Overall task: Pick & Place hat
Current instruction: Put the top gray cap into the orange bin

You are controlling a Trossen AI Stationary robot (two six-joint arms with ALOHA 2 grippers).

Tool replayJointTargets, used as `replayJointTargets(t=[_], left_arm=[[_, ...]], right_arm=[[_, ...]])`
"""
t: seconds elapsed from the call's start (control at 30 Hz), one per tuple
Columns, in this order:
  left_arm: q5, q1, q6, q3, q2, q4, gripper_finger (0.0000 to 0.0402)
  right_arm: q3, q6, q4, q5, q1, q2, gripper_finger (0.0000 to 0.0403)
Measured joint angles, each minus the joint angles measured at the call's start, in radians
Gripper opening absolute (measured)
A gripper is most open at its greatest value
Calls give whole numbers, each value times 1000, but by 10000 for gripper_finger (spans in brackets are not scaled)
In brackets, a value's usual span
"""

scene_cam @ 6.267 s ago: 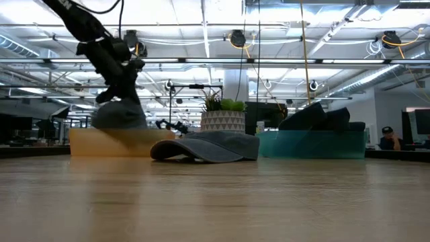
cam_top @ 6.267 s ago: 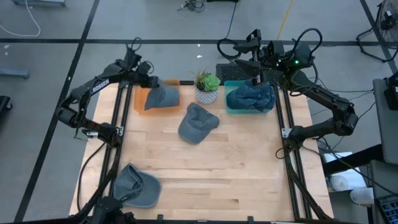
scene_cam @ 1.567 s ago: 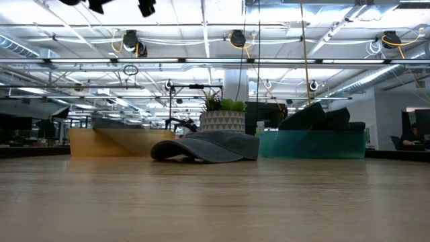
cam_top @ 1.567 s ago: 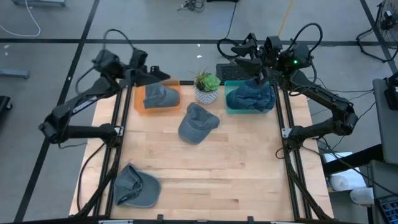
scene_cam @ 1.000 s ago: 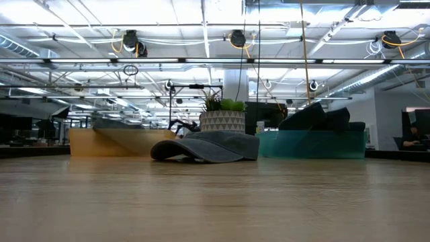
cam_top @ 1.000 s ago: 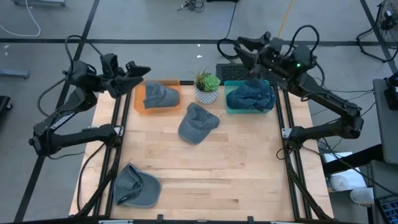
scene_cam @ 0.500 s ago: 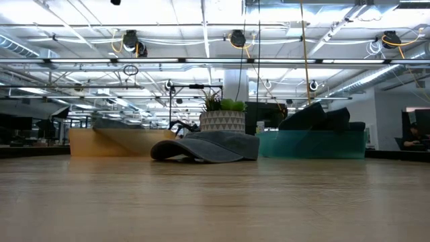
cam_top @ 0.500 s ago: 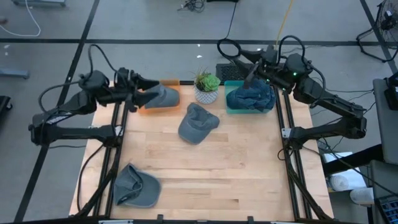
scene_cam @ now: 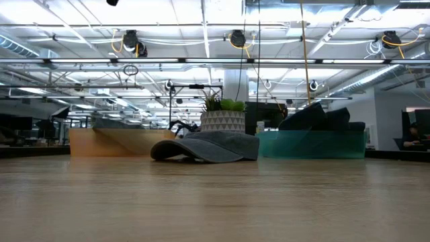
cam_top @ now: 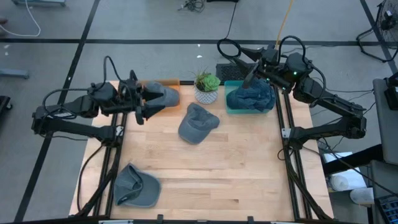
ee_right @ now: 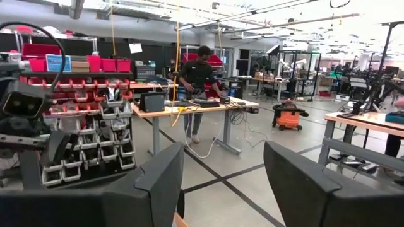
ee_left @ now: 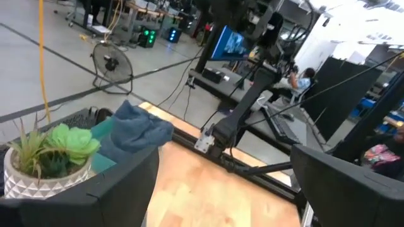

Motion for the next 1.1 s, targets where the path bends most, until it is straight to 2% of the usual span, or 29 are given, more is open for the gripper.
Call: replayJointTargets(t=[0.3,0.47,0.63,0.77,0.9,1.1], left_arm=[[-32,-88,-14,1,78,-129,367],[-31,-116,-11,0,119,-195,367],[-35,-140,-15,-1,127,-222,367],[-86,-165,24,0,144,-291,367],[-139,-189,78,0,186,-371,367],[-174,-215,161,9,255,-470,367]], right_arm=[[-17,8,0,0,0,5,212],[-17,20,-4,-52,0,6,247],[-17,33,-5,-55,0,6,298],[-17,34,-19,-53,0,6,330],[-18,6,-29,-55,0,10,347],[-18,1,-37,-56,0,10,349]])
